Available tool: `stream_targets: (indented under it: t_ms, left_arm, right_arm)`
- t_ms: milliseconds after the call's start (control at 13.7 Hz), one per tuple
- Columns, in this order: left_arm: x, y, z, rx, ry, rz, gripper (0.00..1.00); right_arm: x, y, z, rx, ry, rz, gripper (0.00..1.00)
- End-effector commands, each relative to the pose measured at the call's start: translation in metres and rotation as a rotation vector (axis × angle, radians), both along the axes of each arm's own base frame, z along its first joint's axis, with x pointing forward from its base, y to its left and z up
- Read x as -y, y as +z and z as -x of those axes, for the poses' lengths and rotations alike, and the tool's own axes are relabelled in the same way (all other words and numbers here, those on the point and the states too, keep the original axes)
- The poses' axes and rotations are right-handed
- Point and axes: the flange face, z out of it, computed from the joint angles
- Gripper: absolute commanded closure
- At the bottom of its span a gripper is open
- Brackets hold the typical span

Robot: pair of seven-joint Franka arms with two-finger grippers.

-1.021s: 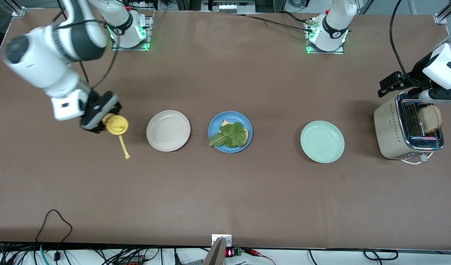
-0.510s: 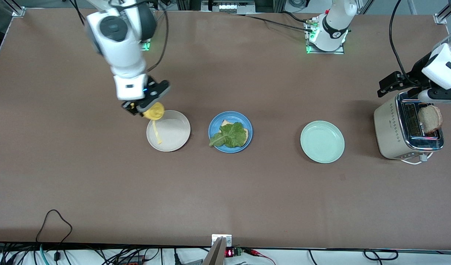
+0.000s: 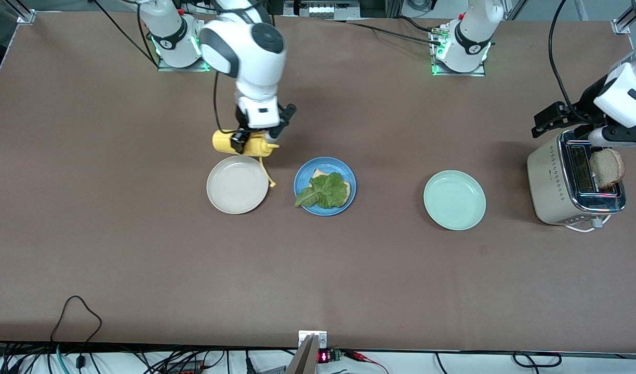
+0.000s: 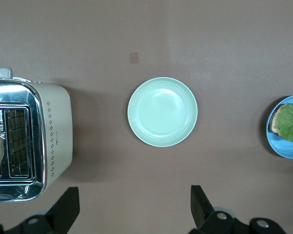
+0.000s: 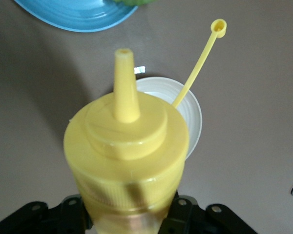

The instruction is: Make sandwich in blue plate with both arms

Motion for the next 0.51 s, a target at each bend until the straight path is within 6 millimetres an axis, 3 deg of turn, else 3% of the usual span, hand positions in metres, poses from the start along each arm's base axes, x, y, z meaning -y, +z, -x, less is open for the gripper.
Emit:
stream_targets:
  t_ms: [0, 219, 438]
  left_arm:
    - [0.001, 0.002, -0.003, -0.002, -0.017, -0.011, 0.00]
    - [0.003, 0.001, -0.006, -0.002, -0.022, -0.009, 0.00]
    - [0.001, 0.000, -0.007, -0.002, -0.017, -0.009, 0.00]
  right_arm:
    - [-0.040, -0.021, -0.013, -0.004, 0.028, 0.067, 1.00]
    - [-0.069, -0.050, -0.020, -0.001, 0.034, 0.088, 1.00]
    - [-0.077, -0.066, -0.019, 0.002, 0.021, 0.097, 1.00]
